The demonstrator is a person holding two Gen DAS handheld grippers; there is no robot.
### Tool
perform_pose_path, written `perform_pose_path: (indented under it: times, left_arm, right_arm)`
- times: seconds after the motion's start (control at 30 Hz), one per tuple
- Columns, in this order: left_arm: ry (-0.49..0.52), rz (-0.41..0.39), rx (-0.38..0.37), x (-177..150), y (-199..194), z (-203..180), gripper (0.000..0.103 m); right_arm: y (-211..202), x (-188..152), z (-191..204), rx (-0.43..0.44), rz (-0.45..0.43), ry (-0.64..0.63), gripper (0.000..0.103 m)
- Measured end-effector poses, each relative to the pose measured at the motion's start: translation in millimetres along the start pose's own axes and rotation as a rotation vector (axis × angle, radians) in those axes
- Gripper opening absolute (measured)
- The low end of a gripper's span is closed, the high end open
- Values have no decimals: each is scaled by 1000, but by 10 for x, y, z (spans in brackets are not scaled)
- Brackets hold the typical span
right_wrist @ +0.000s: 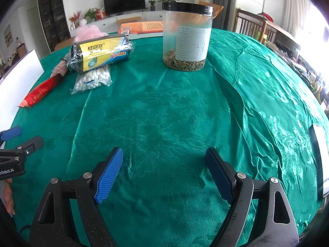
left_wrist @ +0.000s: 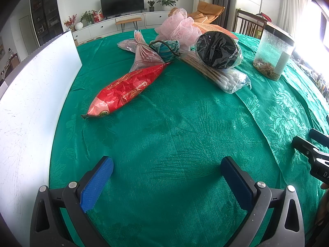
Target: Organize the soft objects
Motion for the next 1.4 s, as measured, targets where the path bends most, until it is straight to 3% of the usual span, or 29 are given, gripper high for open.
perform_pose_path:
  times: [0.53,0.7,0.77,0.87,0.97,1.0,1.03,1.13,1.3,1.4]
  left_arm:
    - [0,0,-1,1,1,2,103]
    - [0,0,-2,2,2,3,103]
    - [0,0,-2,2,2,3,103]
    - [0,0,-2,2,2,3,103]
    - [0,0,-2,5,5,0,103]
    - [0,0,-2,7,6,-1,103]
    - [0,-1,-2,9,7,-2,103]
    - [0,0,-2,8,7,-1,103]
    - [0,-1,-2,7,6,-2,103]
    - [0,0,-2,6,6,-1,103]
  right_arm:
    - [13,19,33,12,11,-7,86]
    - [193,388,441,188,83,-72,84]
    - [298,633,760,209,67,-151,84]
    - [578,828,1176,232,109,-246,84]
    - [809,913,1346,230,123,-245,76]
    - [825,927,1338,208,100,-243,57]
    - [811,930,1325,212,95,-236,52]
    - [695,828,1196,247,128,-200,50]
    - [260,378,727,242,187,-212,50]
    - [4,176,407,225,171,-181,50]
Point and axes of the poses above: each gripper's, at about its wrist camera, not at the fingertips, and y roughly the way its jaws point, z to its left, x to its top, the point moved 5 cm from there along y, roughly the way its jaws point, and after that the axes turned 8 degrees about y, right-handed, at the moved point
